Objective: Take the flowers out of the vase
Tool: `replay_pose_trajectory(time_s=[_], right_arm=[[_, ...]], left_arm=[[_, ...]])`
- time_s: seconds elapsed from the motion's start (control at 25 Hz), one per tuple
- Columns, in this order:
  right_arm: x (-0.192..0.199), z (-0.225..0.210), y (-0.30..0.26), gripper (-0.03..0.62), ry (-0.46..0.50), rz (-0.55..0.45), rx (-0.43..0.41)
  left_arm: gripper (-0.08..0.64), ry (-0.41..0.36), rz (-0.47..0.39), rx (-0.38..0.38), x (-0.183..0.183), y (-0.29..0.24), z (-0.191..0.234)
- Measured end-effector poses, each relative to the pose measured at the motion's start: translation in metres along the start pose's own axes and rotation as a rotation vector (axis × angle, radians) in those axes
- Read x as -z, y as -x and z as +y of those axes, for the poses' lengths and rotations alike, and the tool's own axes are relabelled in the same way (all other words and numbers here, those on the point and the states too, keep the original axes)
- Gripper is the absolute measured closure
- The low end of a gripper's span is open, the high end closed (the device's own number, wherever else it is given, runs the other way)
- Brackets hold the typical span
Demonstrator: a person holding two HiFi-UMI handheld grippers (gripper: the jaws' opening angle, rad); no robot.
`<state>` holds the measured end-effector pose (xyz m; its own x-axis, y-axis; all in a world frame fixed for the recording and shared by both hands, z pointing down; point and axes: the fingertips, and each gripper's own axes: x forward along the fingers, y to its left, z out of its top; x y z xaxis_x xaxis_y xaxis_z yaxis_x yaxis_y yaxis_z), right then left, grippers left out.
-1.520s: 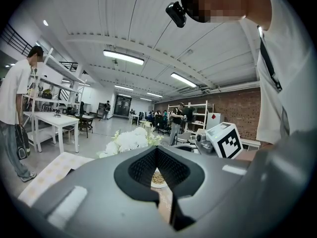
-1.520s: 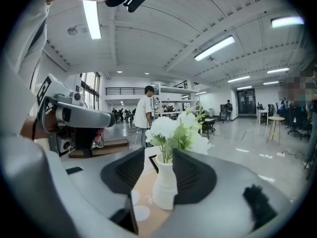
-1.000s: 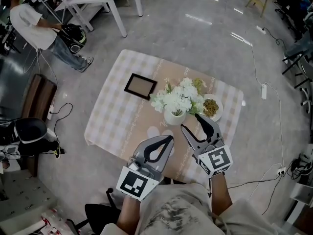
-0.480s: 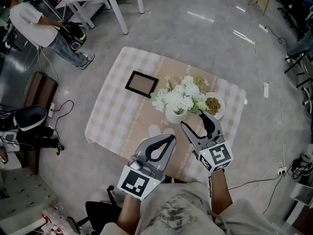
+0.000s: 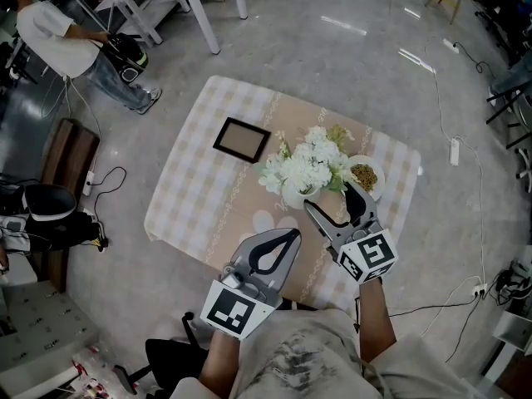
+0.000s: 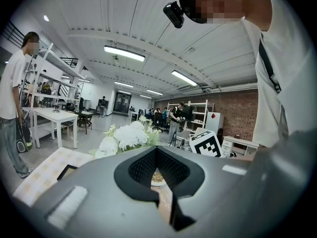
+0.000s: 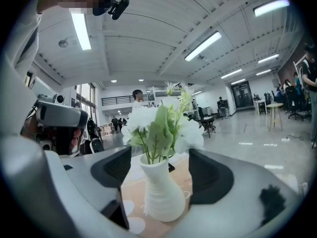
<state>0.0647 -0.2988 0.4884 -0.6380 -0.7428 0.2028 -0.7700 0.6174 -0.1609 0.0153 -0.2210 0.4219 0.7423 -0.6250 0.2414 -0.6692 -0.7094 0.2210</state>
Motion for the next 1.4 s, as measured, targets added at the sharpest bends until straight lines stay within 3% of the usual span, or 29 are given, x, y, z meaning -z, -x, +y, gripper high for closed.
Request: replay_pose_trajectory(time_s=[0.6,1.04,1.4], right_arm=[[-0.001,-0.003,-0.023,0.229,0.017,-0.013,-0.018],[-0.013,0.002,-0.031,0.229,0.031,-0.103,-0.094],[-0.016,-0.001,-0.032,0.232,0.048,-0.146,-0.089]], left_arm=[[0.552,0.024,0.016,-0.008,0.007,-0.003,0.005],[0.552,0.030,0.027,-0.014,0.013,-0.002,0.006],[0.552,0.041,0.035,-0.024,0.017,-0.002,0.009]])
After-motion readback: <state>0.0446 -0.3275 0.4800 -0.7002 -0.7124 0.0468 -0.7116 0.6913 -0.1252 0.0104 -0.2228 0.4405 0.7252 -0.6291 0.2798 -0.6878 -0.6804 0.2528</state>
